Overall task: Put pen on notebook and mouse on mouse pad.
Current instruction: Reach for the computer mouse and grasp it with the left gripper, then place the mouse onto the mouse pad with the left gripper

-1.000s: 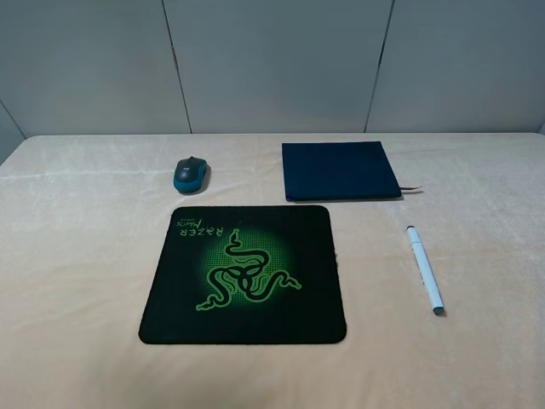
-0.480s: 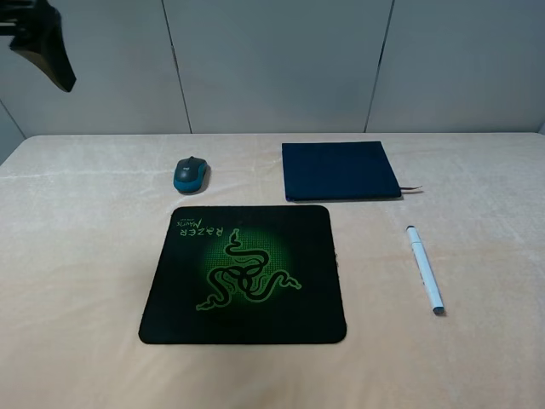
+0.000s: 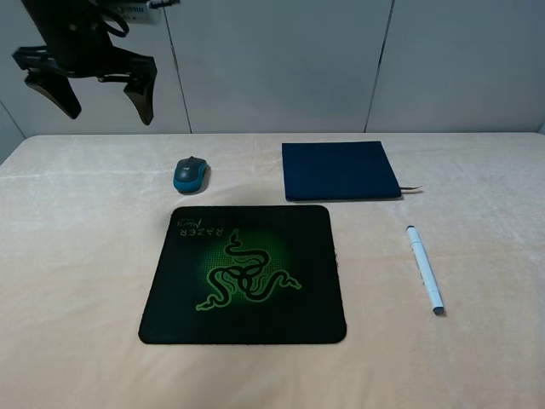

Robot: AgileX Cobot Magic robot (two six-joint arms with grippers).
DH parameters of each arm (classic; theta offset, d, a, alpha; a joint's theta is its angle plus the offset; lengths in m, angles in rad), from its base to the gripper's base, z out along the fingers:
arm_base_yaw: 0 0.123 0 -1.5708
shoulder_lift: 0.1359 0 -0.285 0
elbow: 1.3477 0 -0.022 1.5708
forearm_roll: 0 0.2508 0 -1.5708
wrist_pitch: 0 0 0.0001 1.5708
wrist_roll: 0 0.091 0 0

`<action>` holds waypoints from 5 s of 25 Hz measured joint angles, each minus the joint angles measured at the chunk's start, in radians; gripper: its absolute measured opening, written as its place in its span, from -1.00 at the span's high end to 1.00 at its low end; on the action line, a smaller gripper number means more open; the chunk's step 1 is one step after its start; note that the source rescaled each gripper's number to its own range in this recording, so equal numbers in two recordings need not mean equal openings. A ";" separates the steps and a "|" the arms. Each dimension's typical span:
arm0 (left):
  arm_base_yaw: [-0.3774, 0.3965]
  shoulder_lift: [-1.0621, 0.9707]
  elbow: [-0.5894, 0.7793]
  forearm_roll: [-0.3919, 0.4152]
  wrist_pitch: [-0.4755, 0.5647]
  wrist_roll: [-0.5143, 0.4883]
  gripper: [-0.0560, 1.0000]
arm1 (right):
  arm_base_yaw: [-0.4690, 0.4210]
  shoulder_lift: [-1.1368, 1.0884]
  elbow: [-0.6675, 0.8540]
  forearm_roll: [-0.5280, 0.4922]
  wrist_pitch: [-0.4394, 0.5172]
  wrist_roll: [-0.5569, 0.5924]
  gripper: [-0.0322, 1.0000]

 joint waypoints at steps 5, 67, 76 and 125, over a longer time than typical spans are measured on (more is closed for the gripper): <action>-0.002 0.137 -0.081 0.000 0.000 -0.017 -1.00 | 0.000 0.000 0.000 0.000 0.000 0.000 -1.00; -0.080 0.601 -0.415 0.006 -0.117 -0.175 0.89 | 0.000 0.000 0.000 0.017 0.000 0.000 -1.00; -0.080 0.548 -0.441 0.003 0.004 -0.175 0.89 | 0.000 0.000 0.000 0.017 0.000 0.000 -1.00; -0.511 0.066 0.353 -0.021 -0.258 -0.177 0.89 | 0.000 0.000 0.000 0.018 0.000 0.000 -1.00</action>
